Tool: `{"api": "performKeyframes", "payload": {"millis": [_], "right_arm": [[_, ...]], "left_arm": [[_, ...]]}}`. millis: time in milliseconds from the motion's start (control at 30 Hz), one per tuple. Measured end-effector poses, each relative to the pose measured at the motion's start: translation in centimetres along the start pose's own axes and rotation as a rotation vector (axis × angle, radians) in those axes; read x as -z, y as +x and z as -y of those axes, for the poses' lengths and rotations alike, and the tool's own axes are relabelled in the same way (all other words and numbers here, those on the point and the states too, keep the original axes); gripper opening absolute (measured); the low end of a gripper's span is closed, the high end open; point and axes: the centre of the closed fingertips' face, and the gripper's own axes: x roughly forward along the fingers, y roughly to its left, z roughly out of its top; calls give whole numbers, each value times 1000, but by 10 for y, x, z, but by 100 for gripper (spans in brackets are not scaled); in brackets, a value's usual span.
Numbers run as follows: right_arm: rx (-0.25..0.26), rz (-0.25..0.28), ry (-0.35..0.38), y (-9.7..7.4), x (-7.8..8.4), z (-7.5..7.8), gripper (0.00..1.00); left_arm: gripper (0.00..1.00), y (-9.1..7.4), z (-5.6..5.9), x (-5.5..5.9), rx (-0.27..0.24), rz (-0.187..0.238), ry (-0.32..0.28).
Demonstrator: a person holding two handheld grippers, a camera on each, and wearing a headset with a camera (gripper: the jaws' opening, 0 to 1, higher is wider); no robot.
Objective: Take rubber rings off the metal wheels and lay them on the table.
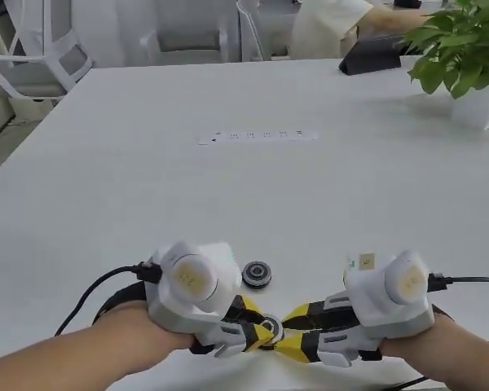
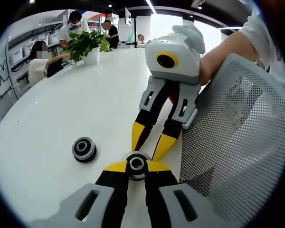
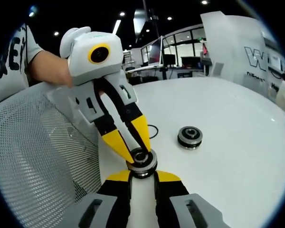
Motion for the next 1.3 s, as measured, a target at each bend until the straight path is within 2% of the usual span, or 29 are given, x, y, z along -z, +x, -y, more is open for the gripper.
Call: {"api": "performKeyframes", "payload": {"millis": [133, 367, 467, 867, 1000, 1033, 1200, 1300], "right_arm": [[7, -8, 3, -2, 3, 1, 11], [9, -13, -2, -3, 3, 0, 8], [10, -22, -2, -4, 4, 0, 3], [15, -21, 32, -4, 5, 2, 0], [24, -5, 93, -4, 5, 5, 0], [29, 4, 137, -4, 5, 6, 0], [31, 17, 179, -7, 5, 8, 0], [37, 42, 230, -9, 2, 11, 0]], "left_arm": [[7, 0, 0, 0, -2, 3, -1], [7, 0, 0, 0, -4, 2, -5], [7, 0, 0, 1, -5, 2, -6], [7, 0, 0, 0, -12, 4, -6], [7, 0, 1, 0, -21, 5, 9], [7, 1, 1, 0, -23, 6, 9], [7, 2, 0, -1, -25, 7, 7], [7, 2, 0, -1, -27, 5, 10]]}}
